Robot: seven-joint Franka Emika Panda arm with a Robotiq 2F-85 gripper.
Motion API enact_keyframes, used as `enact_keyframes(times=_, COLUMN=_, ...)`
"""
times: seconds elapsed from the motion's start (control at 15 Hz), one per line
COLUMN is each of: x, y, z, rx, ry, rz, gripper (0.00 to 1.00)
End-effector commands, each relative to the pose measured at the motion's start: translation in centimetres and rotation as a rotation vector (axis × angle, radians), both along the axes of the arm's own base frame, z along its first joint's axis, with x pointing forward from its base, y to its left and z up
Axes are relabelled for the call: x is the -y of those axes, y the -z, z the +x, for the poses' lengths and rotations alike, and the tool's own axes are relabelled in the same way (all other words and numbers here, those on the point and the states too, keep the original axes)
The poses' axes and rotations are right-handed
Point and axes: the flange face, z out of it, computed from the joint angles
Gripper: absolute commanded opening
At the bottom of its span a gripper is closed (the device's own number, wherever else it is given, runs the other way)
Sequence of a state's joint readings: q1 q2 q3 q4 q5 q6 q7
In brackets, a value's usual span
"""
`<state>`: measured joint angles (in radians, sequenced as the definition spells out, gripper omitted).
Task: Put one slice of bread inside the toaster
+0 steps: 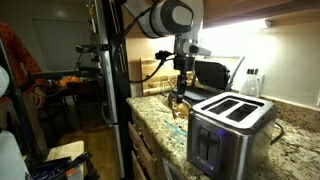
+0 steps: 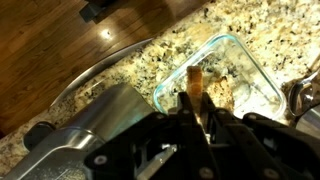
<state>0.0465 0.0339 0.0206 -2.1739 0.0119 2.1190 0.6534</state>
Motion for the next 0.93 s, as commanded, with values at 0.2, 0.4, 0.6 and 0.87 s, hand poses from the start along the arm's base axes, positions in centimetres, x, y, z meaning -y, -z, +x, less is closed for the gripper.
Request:
enact_keyframes(times=0.2, x=1.7, y=-3.8, z=-3.1, rx=-0.054, ry=-0.113, rz=-0.061, gripper=0.07)
enact_keyframes(times=0.4, x=2.9, y=-5.8, z=-3.8, rx=-0.072, ry=-0.166, rz=-0.1, gripper=0.07)
enact_keyframes(times=0.6, x=4.0, y=-7.6, z=-4.4, rx=-0.09, ry=-0.202, rz=-0.135, gripper=0.07)
enact_keyframes(times=0.87, x=4.4, y=-9.1, z=-5.1, rx=-0.113, ry=-0.256, rz=-0.15, gripper=0.07)
